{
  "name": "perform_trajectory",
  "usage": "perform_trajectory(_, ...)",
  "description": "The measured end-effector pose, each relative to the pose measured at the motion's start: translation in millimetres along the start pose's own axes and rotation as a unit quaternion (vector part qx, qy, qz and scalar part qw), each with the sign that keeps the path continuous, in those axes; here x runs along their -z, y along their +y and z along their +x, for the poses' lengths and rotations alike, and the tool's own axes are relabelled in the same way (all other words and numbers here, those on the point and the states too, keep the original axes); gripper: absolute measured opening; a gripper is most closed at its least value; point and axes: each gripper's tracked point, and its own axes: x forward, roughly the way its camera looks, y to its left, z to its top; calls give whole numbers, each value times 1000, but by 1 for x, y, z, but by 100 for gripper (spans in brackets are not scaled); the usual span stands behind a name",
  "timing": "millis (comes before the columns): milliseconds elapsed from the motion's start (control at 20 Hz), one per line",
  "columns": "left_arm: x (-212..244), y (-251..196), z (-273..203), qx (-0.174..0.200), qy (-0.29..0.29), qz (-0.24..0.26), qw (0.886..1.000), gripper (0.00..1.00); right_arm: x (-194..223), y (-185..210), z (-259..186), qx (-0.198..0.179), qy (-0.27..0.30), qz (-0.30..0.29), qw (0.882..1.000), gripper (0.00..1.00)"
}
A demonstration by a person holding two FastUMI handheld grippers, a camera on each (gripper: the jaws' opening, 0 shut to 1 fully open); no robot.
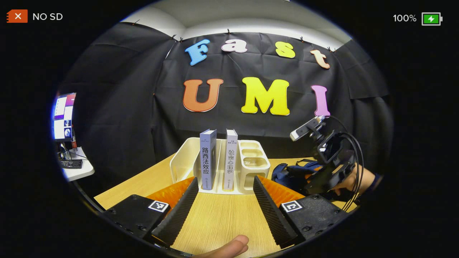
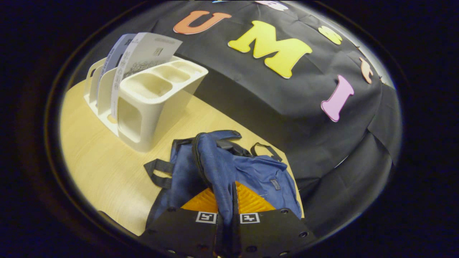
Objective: Open the schoolbag, grab two books from the bookshelf and put them into the schoolbag.
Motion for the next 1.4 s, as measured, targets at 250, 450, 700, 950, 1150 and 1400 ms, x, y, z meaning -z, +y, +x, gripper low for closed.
perform_trajectory(250, 12, 10, 7, -16, 25, 9, 1000, 98, -18, -45, -4, -32, -10, 51, 998, 9)
perform_trajectory(450, 13, 11, 7, -14, 31, -12, 999, 99, -26, -79, -5, -66, -26, 96, 993, 6)
perform_trajectory(700, 6, 10, 22, -7, 33, -30, 999, 98, -39, -135, -11, -87, -57, 156, 982, 6)
perform_trajectory(950, -13, 11, 54, -17, 49, -34, 998, 98, -35, -173, -6, -110, -66, 197, 972, 2)
perform_trajectory(1150, -38, 5, 91, -27, 75, 5, 997, 97, -37, -194, -4, -116, -79, 185, 973, 2)
perform_trajectory(1400, -74, -10, 146, -20, 106, 25, 994, 96, -38, -201, -1, -132, -86, 173, 972, 6)
